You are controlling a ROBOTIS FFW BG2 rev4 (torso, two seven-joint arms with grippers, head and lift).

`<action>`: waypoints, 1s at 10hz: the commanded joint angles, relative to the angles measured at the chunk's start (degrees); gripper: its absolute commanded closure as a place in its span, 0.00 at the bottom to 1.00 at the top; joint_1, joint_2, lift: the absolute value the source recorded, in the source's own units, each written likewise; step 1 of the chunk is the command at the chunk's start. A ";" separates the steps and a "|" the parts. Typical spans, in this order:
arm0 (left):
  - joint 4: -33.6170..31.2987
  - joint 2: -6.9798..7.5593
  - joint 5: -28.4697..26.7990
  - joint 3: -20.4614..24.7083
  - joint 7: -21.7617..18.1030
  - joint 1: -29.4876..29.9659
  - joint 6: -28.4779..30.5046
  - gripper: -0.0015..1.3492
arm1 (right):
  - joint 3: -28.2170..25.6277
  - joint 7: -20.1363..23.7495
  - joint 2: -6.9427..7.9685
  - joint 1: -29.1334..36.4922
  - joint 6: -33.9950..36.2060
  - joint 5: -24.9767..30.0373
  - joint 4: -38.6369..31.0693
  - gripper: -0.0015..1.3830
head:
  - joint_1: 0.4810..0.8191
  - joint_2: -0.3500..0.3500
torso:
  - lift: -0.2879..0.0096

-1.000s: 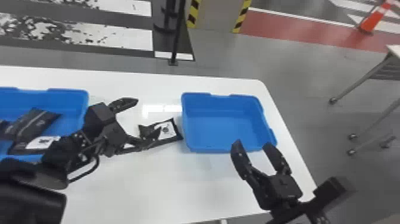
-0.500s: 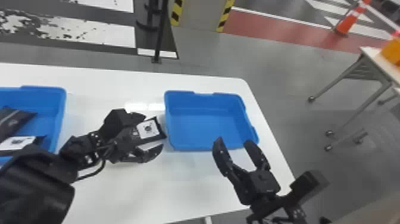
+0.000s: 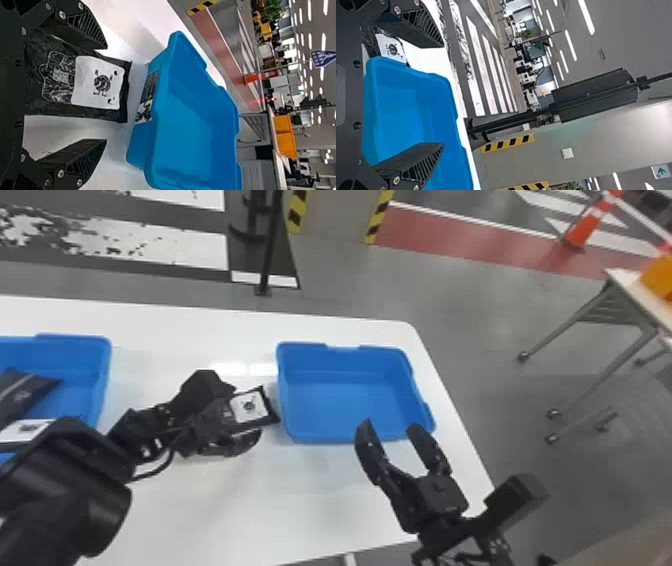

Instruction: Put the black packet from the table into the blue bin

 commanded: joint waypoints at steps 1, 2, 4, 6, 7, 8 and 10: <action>0.13 -0.18 0.14 0.23 0.00 -0.15 2.37 0.29 | 0.00 0.00 0.05 0.08 0.00 -0.19 0.00 0.10 | 0.63 0.00 | 0.60; 0.13 -0.18 0.25 0.12 0.00 -0.15 4.06 0.48 | 0.00 0.00 0.05 -0.06 0.00 -0.19 0.00 0.10 | 0.63 0.00 | 0.60; 0.13 -0.09 1.96 0.12 -0.53 -0.29 4.77 0.61 | 0.00 0.00 0.05 -0.06 0.00 -0.19 0.00 0.10 | 0.63 0.00 | 0.60; 0.13 0.08 1.28 -0.34 -0.79 -0.29 1.11 0.99 | 0.23 0.00 0.05 -0.20 0.00 -0.30 0.14 0.10 | 0.63 0.00 | 0.60; 0.13 0.08 0.93 -0.11 -0.79 -0.29 -1.00 0.92 | 0.23 0.00 0.05 -0.06 -0.28 -0.30 0.28 0.10 | 0.63 0.00 | 0.60; -0.29 0.17 1.16 0.57 -0.79 -0.43 -2.13 0.90 | 0.23 0.00 0.05 -0.06 -0.28 -0.42 0.14 0.10 | 0.63 0.00 | 0.60; -10.98 2.54 5.28 2.06 -2.55 2.10 3.08 0.90 | 0.00 0.00 0.05 0.22 -0.28 -0.42 -0.14 0.10 | 0.63 0.00 | 0.60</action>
